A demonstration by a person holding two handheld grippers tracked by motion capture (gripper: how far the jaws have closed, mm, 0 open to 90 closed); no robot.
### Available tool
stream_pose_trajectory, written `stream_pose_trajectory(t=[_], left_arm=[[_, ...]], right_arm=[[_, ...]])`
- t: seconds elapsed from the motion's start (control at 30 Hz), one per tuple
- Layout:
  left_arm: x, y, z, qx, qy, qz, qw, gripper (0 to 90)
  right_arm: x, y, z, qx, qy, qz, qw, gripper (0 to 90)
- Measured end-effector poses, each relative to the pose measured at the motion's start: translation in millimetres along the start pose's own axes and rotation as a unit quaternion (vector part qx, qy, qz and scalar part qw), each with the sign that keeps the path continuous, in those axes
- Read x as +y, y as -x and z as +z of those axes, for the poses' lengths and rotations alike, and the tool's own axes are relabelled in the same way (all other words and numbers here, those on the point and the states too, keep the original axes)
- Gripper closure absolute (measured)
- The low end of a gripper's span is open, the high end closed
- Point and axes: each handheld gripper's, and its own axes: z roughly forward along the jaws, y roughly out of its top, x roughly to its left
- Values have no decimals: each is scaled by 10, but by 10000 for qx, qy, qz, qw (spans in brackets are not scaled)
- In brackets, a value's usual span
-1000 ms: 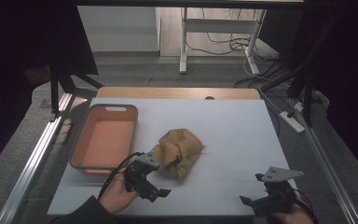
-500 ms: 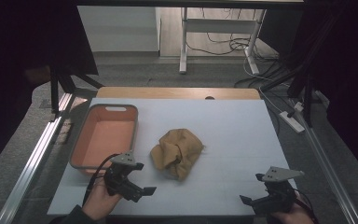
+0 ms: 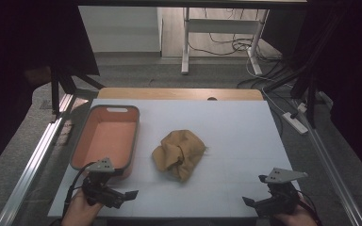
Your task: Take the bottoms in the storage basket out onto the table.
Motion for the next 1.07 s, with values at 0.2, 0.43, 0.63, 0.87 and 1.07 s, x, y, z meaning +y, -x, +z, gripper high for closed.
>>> stream_pose_trajectory(t=[0.2,0.43,0.63,0.87,1.07], left_arm=[[-165,-40,-146,228,109,-195,9995,5],[-315,-69,-280,473,169,-345,9981,4],[-389,-56,-373,728,151,-403,9964,4],[-444,-29,-428,891,27,-391,9952,3],[-450,-47,-443,811,84,-492,9955,4]], right_arm=[[0,2,1,-21,-4,13,10000,47],[1,5,-1,-45,-3,27,10000,47],[1,6,-1,-58,1,44,10000,47],[2,8,-3,-76,8,74,9999,47],[-2,9,2,-103,-21,69,9999,47]])
